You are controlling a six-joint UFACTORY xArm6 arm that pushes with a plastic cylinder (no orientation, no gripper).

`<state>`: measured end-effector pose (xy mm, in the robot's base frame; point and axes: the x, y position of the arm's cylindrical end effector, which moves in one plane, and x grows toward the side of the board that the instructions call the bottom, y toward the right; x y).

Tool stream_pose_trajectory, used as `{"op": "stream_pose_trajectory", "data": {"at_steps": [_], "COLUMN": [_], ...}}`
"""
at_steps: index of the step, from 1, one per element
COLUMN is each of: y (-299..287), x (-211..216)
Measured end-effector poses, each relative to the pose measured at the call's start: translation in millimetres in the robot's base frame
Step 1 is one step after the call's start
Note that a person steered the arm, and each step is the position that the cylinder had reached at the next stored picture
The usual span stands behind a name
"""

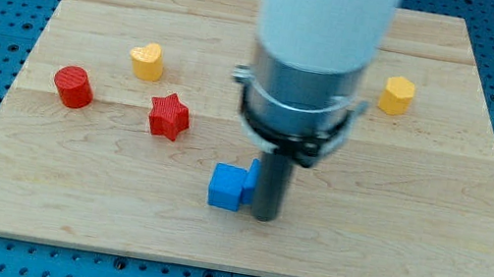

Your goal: Push the red star closer to the red circle

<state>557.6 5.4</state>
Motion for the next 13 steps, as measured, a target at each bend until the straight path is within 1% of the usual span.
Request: {"op": "stream_pose_trajectory", "data": {"at_steps": [1, 2, 3, 4, 5, 6, 7, 8, 9, 10, 11, 12, 13], "y": [-3, 8, 110, 141, 141, 133, 128, 128, 73, 39, 36, -41, -80], "x": [0, 0, 0, 0, -5, -51, -83, -83, -84, -84, -84, -84, -84]}}
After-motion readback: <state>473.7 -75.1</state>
